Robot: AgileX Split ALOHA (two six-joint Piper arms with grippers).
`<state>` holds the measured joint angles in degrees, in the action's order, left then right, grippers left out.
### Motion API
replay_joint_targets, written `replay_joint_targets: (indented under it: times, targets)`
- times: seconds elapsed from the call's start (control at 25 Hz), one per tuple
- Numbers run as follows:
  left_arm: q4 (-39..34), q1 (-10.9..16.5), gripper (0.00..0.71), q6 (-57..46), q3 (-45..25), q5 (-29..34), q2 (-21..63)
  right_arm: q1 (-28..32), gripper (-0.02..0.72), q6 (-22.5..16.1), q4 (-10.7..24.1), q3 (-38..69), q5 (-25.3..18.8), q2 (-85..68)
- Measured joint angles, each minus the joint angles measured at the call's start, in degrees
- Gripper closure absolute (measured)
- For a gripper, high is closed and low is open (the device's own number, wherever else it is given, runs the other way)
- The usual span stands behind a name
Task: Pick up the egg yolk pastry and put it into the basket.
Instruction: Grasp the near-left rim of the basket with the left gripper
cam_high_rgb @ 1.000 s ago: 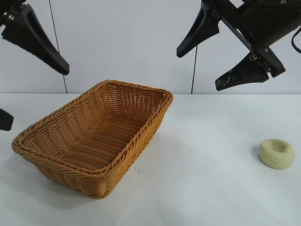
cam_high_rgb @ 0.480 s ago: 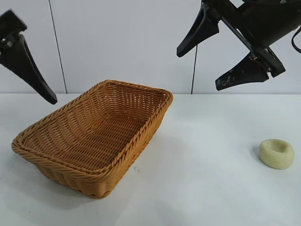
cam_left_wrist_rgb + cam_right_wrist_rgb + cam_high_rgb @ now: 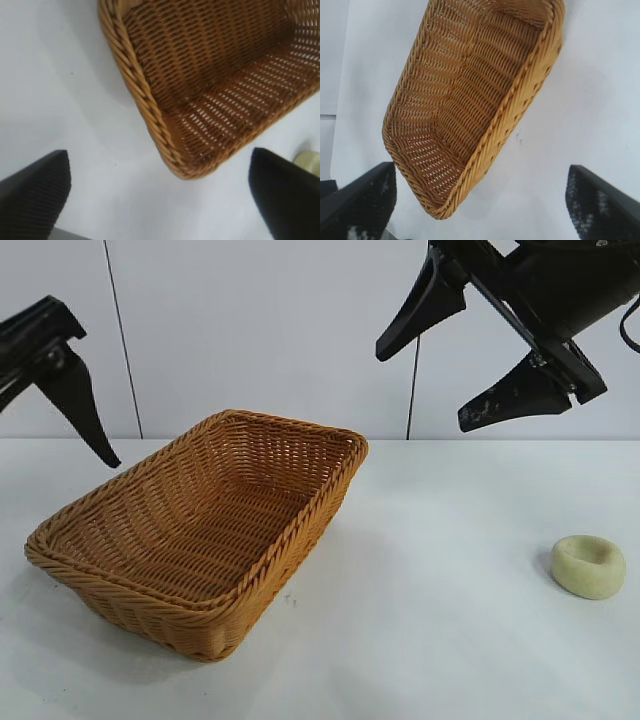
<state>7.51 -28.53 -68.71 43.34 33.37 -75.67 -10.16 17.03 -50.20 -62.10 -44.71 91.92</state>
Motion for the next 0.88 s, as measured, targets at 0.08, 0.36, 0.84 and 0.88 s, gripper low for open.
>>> replay_joint_targets:
  times: [0.08,0.36,0.84,0.88]
  targets:
    - [0.1,0.0,0.016,-1.1,0.0,-0.7,-1.3,0.0,0.048,0.0,0.0,0.0,0.0,0.0]
    - [0.1,0.0,0.016,-5.9,0.0,-6.8,-11.6,0.0,0.048,0.0,0.0,0.0,0.1,0.0]
    - [0.1,0.0,0.018,-8.9,0.0,-17.9,-24.9,0.0,0.048,0.0,0.0,0.0,-0.1,0.0]
    - [0.1,0.0,0.023,-8.9,0.0,-18.2,-24.9,0.0,0.048,0.0,0.0,0.0,-0.1,0.0]
